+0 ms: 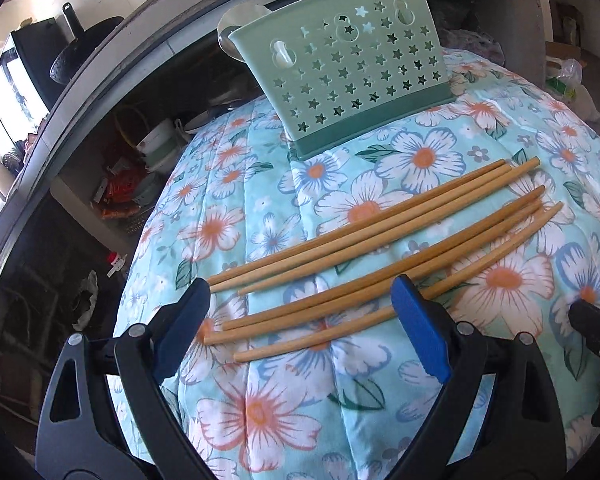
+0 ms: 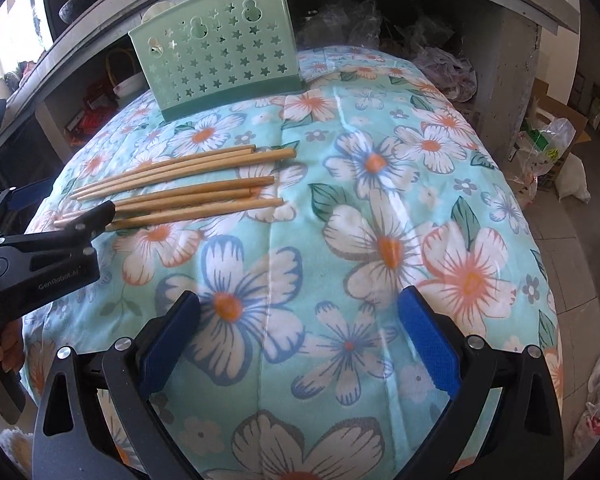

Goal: Organize utensils
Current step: 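Move the left gripper down over the wooden chopsticks on the quilt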

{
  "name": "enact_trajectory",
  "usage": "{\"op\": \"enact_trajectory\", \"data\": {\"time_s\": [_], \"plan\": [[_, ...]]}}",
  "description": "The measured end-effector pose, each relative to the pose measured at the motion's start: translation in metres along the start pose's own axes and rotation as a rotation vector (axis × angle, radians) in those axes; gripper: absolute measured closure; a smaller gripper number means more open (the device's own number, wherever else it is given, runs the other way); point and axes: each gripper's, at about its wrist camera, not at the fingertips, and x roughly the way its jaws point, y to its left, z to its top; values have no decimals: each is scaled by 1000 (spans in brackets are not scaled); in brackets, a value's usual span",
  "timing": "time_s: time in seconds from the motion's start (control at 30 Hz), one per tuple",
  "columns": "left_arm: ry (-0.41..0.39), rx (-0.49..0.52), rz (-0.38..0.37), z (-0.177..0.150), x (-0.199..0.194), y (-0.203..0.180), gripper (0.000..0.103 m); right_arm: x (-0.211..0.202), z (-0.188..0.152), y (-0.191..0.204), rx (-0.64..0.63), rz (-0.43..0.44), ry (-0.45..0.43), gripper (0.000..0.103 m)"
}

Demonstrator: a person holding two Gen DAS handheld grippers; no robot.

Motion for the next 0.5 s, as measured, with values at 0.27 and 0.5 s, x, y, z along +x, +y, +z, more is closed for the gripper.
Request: {"op": "enact_trajectory", "data": {"time_s": [0.27,0.5], "plan": [[15,-30,-2,-2,3,3,13,0,1,-2,29,9,-4,6],[22,-44,-4,1,6,5,13,0,-1,-2,32,-1,-24,6]]}}
